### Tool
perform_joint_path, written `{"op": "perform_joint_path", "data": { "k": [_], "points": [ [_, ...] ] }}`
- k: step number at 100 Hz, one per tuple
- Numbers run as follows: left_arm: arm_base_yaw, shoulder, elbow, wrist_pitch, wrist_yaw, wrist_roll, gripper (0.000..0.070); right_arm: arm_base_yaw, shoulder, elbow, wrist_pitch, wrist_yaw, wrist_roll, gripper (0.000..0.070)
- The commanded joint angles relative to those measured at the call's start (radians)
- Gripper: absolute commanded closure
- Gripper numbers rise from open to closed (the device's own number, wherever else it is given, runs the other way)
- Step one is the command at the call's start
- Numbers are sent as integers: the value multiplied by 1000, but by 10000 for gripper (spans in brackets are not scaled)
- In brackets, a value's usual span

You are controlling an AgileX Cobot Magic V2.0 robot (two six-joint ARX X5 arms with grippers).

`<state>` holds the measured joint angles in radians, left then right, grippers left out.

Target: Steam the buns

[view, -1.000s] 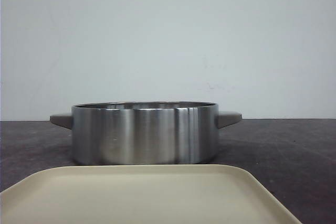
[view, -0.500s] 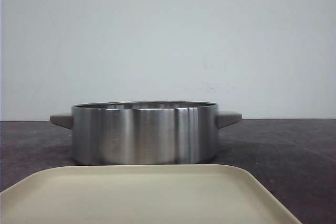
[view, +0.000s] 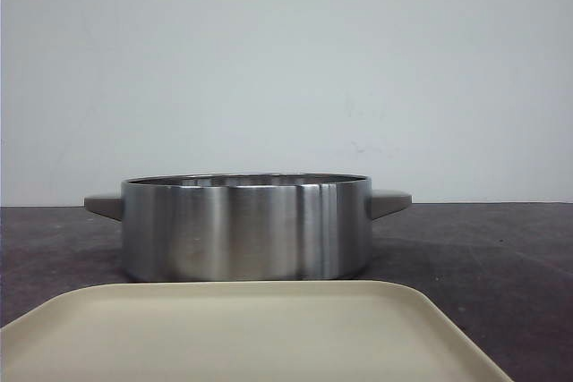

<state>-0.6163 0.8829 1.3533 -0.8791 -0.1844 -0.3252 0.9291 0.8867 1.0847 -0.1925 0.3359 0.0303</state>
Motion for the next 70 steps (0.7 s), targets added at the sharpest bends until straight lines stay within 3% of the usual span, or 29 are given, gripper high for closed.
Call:
{"op": "perform_joint_path", "data": {
  "k": [1,12,26,44,70],
  "points": [
    [-7,6,18,11,-3,11,700,-44,-45,11,-60,1,-5,698],
    [-7,4,18,11,-3,11,700,-203,-146,-48,-154,-121,-43,698],
    [-7,2,18,11,-3,11,700,-449,-324,-273,-51,-241,-63,698],
    [-7,-1,18,11,-3,11,700,-680,-591,-618,131,-258,-61,698],
    [-7,-2,18,11,-3,11,700,-853,-773,-930,160,-271,-3,698]
  ]
}}
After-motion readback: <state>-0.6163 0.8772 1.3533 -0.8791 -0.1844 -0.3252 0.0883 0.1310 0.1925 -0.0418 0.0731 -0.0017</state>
